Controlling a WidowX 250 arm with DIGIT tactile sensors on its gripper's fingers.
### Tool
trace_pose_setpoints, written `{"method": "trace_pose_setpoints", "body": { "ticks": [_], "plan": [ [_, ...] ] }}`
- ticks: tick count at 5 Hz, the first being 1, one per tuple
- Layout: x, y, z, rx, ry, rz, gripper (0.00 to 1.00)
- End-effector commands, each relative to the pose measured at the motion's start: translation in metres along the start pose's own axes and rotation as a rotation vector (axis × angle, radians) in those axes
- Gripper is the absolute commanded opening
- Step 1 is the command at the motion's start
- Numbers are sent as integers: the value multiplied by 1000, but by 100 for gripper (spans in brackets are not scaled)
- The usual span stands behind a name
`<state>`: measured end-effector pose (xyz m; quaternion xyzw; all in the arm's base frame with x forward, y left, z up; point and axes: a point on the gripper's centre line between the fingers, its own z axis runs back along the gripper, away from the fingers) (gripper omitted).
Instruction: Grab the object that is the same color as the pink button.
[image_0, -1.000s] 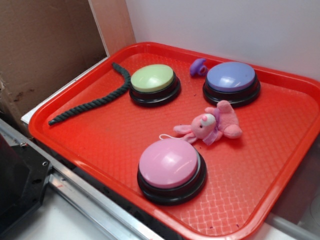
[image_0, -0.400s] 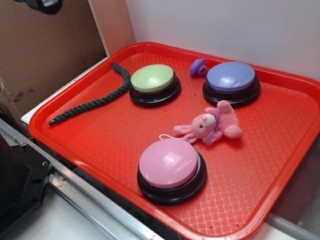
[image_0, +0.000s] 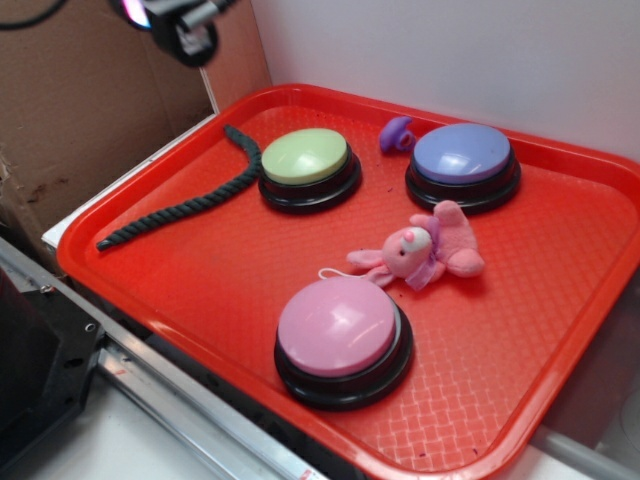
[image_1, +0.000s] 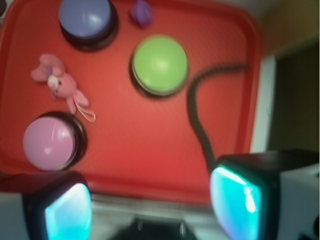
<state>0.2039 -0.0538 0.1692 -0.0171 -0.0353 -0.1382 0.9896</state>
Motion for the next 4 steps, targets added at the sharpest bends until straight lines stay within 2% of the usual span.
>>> {"method": "trace_pose_setpoints", "body": {
  "ticks": [1, 2, 4],
  "plan": [
    [34, -38, -46, -53, -102, -188, 100],
    [45, -58, -75, -110, -82, -273, 100],
    [65, -85, -117, -87, -38, -390, 100]
  ]
}}
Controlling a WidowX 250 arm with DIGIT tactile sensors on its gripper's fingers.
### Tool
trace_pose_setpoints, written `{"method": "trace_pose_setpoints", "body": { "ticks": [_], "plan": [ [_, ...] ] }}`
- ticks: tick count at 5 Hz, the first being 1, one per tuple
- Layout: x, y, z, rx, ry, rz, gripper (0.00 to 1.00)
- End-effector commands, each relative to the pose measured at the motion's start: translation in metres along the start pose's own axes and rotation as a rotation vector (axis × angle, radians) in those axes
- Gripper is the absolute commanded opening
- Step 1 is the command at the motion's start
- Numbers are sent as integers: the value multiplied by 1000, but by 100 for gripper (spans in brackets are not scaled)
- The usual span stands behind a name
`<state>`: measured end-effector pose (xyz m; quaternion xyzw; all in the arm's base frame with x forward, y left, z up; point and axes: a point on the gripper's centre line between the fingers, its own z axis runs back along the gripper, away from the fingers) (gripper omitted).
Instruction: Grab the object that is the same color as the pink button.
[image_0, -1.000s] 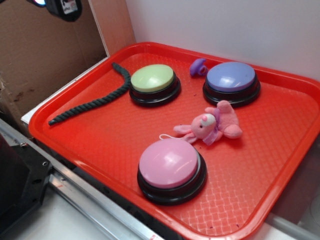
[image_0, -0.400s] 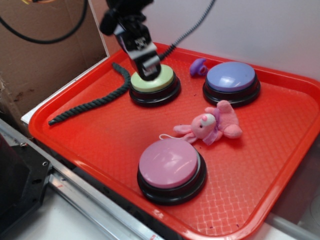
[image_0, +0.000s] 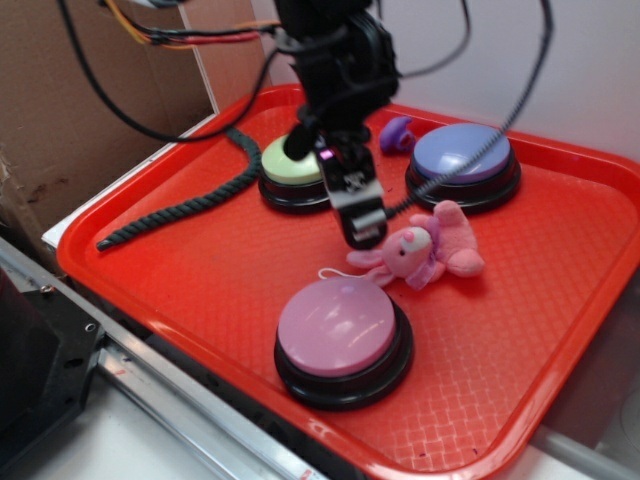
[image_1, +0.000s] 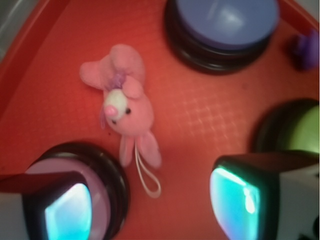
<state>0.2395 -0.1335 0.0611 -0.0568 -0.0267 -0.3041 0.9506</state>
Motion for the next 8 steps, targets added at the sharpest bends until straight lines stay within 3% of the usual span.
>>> {"method": "trace_pose_setpoints", "body": {
  "ticks": [1, 3, 4, 5, 6, 8],
  "plan": [
    [32, -15, -19, -3, -26, -51, 100],
    [37, -9, -27, -31, 1, 94, 100],
    [39, -11, -31, 19, 11, 114, 72],
    [40, -12, -32, 79, 12, 140, 0],
    [34, -11, -20, 127, 51, 201, 0],
    [-22, 21, 80, 20, 51, 558, 0]
  ]
}}
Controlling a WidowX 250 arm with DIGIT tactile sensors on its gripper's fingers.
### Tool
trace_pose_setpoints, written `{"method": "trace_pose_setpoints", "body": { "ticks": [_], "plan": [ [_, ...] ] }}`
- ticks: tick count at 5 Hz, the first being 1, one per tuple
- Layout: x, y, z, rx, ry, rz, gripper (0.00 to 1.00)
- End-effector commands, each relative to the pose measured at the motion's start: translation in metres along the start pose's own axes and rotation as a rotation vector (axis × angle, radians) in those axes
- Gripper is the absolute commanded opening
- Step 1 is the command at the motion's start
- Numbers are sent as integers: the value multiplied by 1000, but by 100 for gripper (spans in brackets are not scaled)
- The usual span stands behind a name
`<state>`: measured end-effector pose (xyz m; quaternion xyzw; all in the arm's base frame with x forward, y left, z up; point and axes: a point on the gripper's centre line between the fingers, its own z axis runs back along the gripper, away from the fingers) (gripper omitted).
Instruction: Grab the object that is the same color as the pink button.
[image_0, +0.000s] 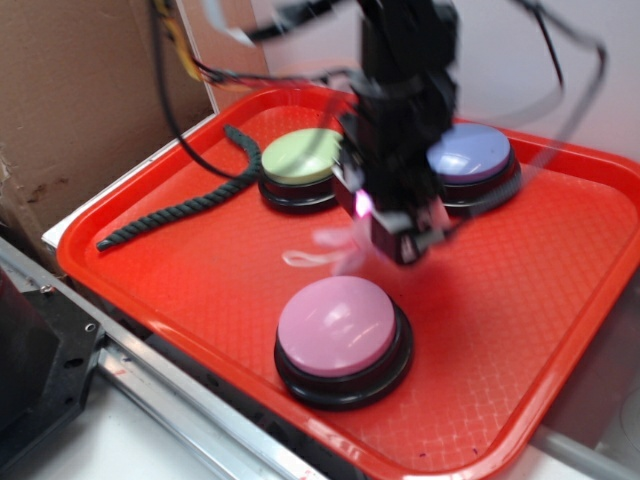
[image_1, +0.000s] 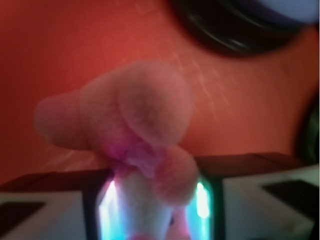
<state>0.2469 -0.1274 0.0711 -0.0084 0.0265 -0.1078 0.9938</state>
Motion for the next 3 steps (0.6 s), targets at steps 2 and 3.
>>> {"method": "trace_pose_setpoints", "body": {
  "ticks": [2, 3],
  "plan": [
    [-94, 81, 124, -41, -94, 371, 0],
    [-128, 104, 142, -40, -156, 495, 0]
  ]
}}
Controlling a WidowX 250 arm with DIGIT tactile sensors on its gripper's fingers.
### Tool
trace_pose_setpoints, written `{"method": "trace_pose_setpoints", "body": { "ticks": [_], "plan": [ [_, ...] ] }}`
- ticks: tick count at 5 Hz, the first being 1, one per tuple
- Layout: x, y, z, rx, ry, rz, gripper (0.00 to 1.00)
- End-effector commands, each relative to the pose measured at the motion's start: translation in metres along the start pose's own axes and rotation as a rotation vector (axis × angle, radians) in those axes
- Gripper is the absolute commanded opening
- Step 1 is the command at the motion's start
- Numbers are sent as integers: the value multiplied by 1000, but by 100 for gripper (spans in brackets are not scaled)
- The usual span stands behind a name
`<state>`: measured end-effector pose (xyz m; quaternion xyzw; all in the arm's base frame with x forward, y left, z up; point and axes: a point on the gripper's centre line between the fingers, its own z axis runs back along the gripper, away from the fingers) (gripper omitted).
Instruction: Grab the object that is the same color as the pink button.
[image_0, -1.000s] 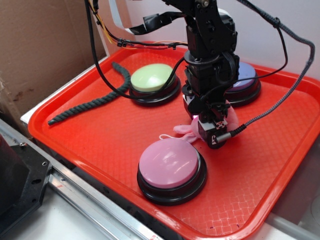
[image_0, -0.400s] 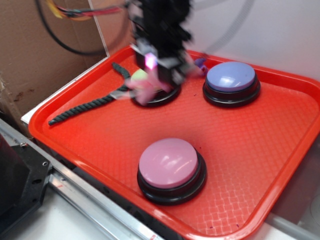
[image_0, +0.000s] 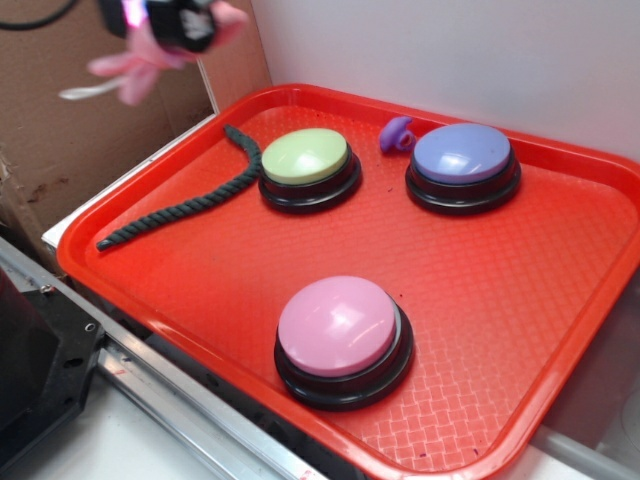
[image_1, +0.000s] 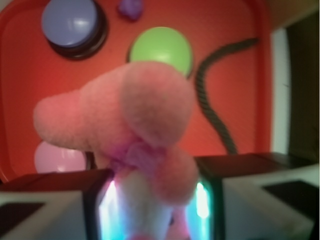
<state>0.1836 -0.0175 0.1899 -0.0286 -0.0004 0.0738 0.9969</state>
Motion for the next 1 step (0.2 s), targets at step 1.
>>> {"method": "trace_pose_setpoints", "body": {
  "ticks": [1],
  "plan": [
    [-33, 30, 31, -1, -84, 158, 0]
  ]
}}
